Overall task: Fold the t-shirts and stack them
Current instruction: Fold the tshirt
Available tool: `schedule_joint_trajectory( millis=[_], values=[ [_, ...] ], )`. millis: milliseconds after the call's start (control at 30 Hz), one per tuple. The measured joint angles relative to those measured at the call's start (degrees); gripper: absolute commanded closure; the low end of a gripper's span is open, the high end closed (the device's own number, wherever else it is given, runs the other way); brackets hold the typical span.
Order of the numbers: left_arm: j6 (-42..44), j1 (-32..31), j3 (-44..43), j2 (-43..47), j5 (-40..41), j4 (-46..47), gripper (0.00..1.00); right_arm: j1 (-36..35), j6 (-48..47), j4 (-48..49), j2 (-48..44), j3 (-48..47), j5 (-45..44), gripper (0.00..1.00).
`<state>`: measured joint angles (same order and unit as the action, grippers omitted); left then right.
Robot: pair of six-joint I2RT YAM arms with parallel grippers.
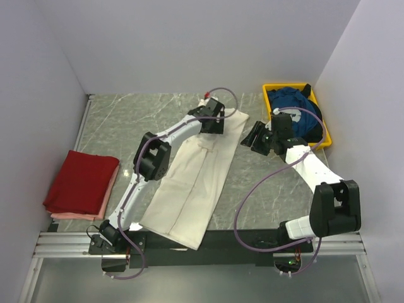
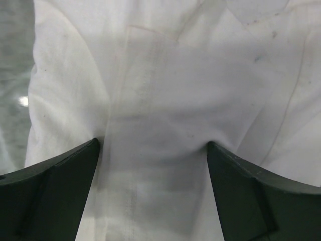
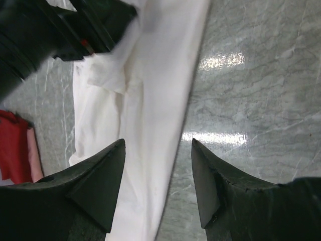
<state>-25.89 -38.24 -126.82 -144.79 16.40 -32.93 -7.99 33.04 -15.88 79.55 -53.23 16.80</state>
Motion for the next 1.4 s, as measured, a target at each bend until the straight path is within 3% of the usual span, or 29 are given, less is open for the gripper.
schedule_joint_trajectory(
  millis=[467, 733, 1033, 1133, 1400],
  values=[
    [-16.63, 17.05, -1.77, -0.35, -1.53, 0.11, 0.02, -0.39, -2.03, -0.33, 5.84, -2.36, 0.87, 0.38],
    [-18.32, 18.32, 2.08, 1.73, -6.08, 5.64, 0.01, -3.48, -3.13, -1.66, 7.06, -2.91, 0.52, 0.38],
    [-18.23, 17.68, 23.78, 21.92, -9.46, 11.82, 0.02, -7.72, -2.25, -0.04, 1.81, 4.02, 0.83, 0.38],
    [-19.37, 17.51, 32.89, 33.18, -7.87, 12.79, 0.08, -12.37, -0.72, 1.25, -2.54, 8.98, 0.39, 0.39],
    [-30.23, 15.76, 70.99, 64.54, 0.04, 13.68, 0.3, -26.69, 7.98, 8.5, -12.85, 25.73, 0.57, 0.51]
  ],
)
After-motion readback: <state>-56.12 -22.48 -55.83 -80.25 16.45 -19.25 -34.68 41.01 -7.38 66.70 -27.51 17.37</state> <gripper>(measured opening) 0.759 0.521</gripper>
